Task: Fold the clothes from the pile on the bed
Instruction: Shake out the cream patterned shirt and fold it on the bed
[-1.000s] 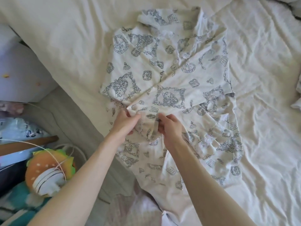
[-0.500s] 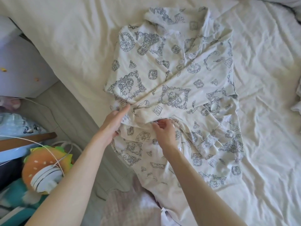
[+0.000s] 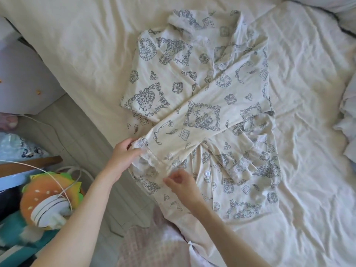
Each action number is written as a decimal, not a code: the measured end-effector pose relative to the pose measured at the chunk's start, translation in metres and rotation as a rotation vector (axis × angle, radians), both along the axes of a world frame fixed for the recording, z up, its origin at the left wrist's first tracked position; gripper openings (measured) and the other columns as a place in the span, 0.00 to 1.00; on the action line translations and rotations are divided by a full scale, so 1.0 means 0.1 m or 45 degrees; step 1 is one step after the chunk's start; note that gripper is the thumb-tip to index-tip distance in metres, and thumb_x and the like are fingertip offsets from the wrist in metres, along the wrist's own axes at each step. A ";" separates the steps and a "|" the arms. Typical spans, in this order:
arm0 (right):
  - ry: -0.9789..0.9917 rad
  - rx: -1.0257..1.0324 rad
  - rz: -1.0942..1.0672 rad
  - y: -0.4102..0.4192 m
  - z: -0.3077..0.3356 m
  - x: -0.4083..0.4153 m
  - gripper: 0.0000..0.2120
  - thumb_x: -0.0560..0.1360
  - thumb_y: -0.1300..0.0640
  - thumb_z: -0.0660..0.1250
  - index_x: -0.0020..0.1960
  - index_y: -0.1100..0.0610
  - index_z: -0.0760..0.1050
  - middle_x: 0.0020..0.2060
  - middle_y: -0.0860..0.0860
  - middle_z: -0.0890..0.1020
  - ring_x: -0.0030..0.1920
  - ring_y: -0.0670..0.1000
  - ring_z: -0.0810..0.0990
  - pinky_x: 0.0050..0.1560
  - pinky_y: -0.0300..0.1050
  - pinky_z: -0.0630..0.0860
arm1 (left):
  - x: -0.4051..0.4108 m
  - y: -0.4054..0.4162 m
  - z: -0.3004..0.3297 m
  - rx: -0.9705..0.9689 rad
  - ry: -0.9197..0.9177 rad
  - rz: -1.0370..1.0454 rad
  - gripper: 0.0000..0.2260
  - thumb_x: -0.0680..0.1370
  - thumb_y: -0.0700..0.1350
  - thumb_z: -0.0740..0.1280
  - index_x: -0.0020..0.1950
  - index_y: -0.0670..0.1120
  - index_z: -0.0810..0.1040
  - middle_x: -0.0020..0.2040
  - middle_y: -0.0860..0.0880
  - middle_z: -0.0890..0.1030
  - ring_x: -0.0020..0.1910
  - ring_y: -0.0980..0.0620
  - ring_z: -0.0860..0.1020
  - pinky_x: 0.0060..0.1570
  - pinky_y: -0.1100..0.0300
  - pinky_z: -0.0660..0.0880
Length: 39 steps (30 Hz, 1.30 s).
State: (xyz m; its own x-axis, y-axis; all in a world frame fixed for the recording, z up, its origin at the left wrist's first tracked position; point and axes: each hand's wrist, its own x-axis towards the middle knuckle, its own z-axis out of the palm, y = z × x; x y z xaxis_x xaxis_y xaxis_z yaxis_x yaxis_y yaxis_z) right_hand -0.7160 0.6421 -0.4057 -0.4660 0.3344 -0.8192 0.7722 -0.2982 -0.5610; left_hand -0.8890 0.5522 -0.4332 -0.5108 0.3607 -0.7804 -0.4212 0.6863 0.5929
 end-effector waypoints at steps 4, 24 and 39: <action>-0.127 -0.103 -0.471 0.31 -0.14 -0.05 0.09 0.77 0.54 0.66 0.50 0.61 0.75 0.45 0.55 0.81 0.42 0.52 0.80 0.47 0.45 0.80 | -0.06 0.00 -0.10 -0.128 0.145 0.000 0.14 0.76 0.42 0.67 0.61 0.45 0.74 0.47 0.56 0.77 0.45 0.60 0.75 0.40 0.65 0.70; -0.175 -0.085 -0.981 0.88 -0.15 -0.10 0.10 0.77 0.57 0.65 0.37 0.56 0.73 0.24 0.49 0.69 0.22 0.46 0.64 0.24 0.37 0.63 | 0.73 0.02 -0.20 -0.161 -0.293 0.294 0.26 0.70 0.53 0.73 0.63 0.43 0.71 0.54 0.51 0.77 0.55 0.49 0.75 0.60 0.51 0.71; -0.260 -0.034 -1.168 1.81 -0.25 -0.28 0.07 0.78 0.61 0.62 0.41 0.61 0.71 0.37 0.51 0.74 0.30 0.46 0.74 0.32 0.34 0.73 | 0.96 -0.03 -0.09 0.069 -0.049 0.284 0.10 0.74 0.48 0.70 0.48 0.57 0.70 0.48 0.58 0.77 0.44 0.67 0.76 0.43 0.68 0.69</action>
State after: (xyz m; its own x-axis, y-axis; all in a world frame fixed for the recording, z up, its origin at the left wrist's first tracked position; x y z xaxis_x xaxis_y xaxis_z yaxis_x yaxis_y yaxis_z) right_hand -0.7438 0.8228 -0.4309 0.1239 0.4800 -0.8685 0.3120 -0.8497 -0.4251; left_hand -0.7929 0.5489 -0.4427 -0.5525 0.2841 -0.7836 -0.5822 0.5411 0.6068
